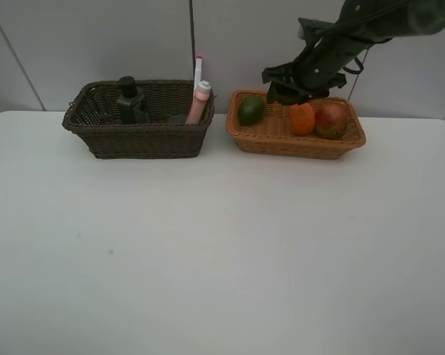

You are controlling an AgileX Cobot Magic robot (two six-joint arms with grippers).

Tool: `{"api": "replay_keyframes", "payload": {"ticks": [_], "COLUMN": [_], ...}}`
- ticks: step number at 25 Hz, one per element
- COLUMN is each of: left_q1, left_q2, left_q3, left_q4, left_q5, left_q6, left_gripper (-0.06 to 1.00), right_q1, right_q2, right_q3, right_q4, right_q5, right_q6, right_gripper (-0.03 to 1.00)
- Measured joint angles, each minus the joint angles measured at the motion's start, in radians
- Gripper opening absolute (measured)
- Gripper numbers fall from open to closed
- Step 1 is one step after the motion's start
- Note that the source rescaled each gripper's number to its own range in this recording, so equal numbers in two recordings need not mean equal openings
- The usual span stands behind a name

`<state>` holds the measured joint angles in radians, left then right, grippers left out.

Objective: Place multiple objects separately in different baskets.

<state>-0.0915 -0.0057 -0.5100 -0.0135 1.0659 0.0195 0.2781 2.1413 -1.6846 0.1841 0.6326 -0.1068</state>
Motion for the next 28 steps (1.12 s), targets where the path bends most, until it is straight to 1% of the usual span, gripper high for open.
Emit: {"api": "replay_keyframes", "payload": {"ticks": [1, 2, 4, 5, 7, 11, 13, 15, 18, 19, 21, 24, 27, 28], "left_q1": [0.0, 0.0, 0.0, 0.0, 0.0, 0.0, 0.0, 0.0, 0.0, 0.0, 0.0, 0.0, 0.0, 0.0], "left_q2": [0.0, 0.0, 0.0, 0.0, 0.0, 0.0, 0.0, 0.0, 0.0, 0.0, 0.0, 0.0, 0.0, 0.0], "left_q3": [0.0, 0.0, 0.0, 0.0, 0.0, 0.0, 0.0, 0.0, 0.0, 0.0, 0.0, 0.0, 0.0, 0.0], "left_q4": [0.0, 0.0, 0.0, 0.0, 0.0, 0.0, 0.0, 0.0, 0.0, 0.0, 0.0, 0.0, 0.0, 0.0], "left_q5": [0.0, 0.0, 0.0, 0.0, 0.0, 0.0, 0.0, 0.0, 0.0, 0.0, 0.0, 0.0, 0.0, 0.0], "left_q6": [0.0, 0.0, 0.0, 0.0, 0.0, 0.0, 0.0, 0.0, 0.0, 0.0, 0.0, 0.0, 0.0, 0.0], "left_gripper": [1.0, 1.0, 1.0, 1.0, 1.0, 1.0, 1.0, 1.0, 1.0, 1.0, 1.0, 1.0, 1.0, 1.0], "right_q1": [0.008, 0.012, 0.018, 0.02, 0.02, 0.02, 0.013, -0.006, -0.084, -0.123, -0.2, -0.313, -0.368, -0.375], "right_q2": [0.015, 0.026, 0.039, 0.041, 0.041, 0.014, -0.018, -0.058, -0.104, -0.112, -0.117, -0.117, -0.12, -0.126], "right_q3": [0.0, 0.0, 0.0, 0.0, -0.001, -0.002, -0.005, -0.027, -0.065, -0.074, -0.078, -0.069, -0.069, -0.067], "right_q4": [0.001, 0.002, 0.002, 0.002, 0.003, 0.001, -0.016, -0.061, -0.165, -0.202, -0.242, -0.248, -0.242, -0.24], "right_q5": [-0.016, -0.026, -0.032, -0.031, -0.022, 0.043, 0.093, 0.167, 0.275, 0.317, 0.393, 0.468, 0.555, 0.57], "right_q6": [0.0, 0.0, 0.012, 0.016, 0.022, 0.026, 0.039, 0.074, 0.148, 0.166, 0.192, 0.198, 0.198, 0.198], "right_gripper": [0.64, 0.68, 0.86, 0.92, 0.97, 1.0, 1.0, 1.0, 1.0, 1.0, 1.0, 1.0, 1.0, 1.0]}}
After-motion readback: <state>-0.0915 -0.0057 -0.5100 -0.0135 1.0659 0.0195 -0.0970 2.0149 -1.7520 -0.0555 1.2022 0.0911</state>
